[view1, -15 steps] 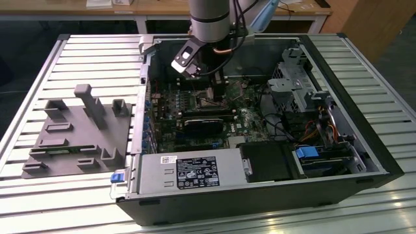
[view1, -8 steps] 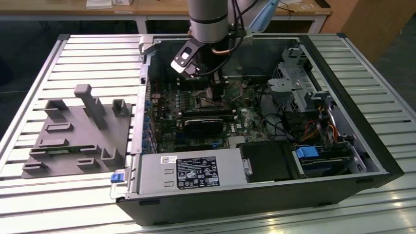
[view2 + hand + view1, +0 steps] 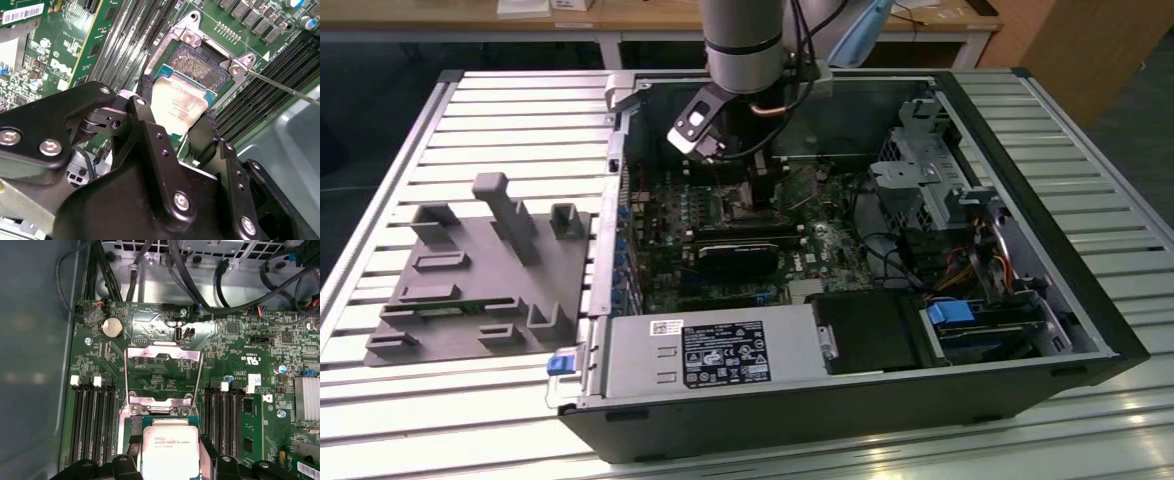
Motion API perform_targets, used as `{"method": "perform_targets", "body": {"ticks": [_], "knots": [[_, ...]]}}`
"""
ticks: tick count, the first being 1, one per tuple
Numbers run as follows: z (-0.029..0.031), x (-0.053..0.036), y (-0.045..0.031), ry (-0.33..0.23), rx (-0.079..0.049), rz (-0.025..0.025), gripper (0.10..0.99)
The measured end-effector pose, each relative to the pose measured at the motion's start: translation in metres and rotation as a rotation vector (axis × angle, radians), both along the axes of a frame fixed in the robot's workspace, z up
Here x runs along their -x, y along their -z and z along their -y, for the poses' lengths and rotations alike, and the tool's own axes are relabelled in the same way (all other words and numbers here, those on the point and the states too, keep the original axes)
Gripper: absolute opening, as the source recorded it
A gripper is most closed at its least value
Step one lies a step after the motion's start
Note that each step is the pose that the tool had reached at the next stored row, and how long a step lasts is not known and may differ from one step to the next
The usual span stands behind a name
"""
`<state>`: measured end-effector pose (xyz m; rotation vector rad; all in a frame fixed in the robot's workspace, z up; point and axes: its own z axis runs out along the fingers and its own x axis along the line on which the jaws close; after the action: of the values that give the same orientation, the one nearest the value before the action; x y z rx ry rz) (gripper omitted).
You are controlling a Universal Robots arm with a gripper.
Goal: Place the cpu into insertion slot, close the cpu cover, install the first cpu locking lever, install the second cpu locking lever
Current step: 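Place the cpu into insertion slot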
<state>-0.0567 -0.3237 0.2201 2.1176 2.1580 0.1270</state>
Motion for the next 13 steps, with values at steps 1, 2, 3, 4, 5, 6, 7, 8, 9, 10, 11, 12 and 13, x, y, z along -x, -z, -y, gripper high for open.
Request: {"method": "perform_targets", "body": {"ticks": [1, 2, 3, 4, 5, 6, 7, 8, 9, 10, 11, 12, 13], "knots": [[-0.0001, 0.0006, 0.0009, 0.001, 0.000, 0.0001, 0.537], [-0.0003, 0.0014, 0.0018, 0.002, 0.000, 0.0001, 0.537], [-0.0004, 0.0021, 0.0026, 0.003, 0.001, 0.0001, 0.537], [-0.0006, 0.0028, 0.0033, 0.003, 0.000, 0.0001, 0.537], [-0.0008, 0.0033, 0.0039, 0.004, 0.000, 0.0001, 0.537], [-0.0010, 0.0037, 0.0044, 0.004, 0.000, 0.0001, 0.537], [-0.0012, 0.0037, 0.0047, 0.005, 0.001, 0.0000, 0.537], [-0.0014, 0.0038, 0.0050, 0.005, 0.001, 0.0000, 0.537], [-0.0017, 0.0038, 0.0056, 0.005, 0.000, 0.0001, 0.537], [-0.0018, 0.0039, 0.0062, 0.005, 0.000, 0.0001, 0.537], [-0.0020, 0.0040, 0.0069, 0.006, 0.000, 0.0001, 0.537], [-0.0021, 0.0042, 0.0077, 0.006, 0.000, 0.0001, 0.537], [-0.0022, 0.0044, 0.0085, 0.007, 0.000, 0.0001, 0.537]]}}
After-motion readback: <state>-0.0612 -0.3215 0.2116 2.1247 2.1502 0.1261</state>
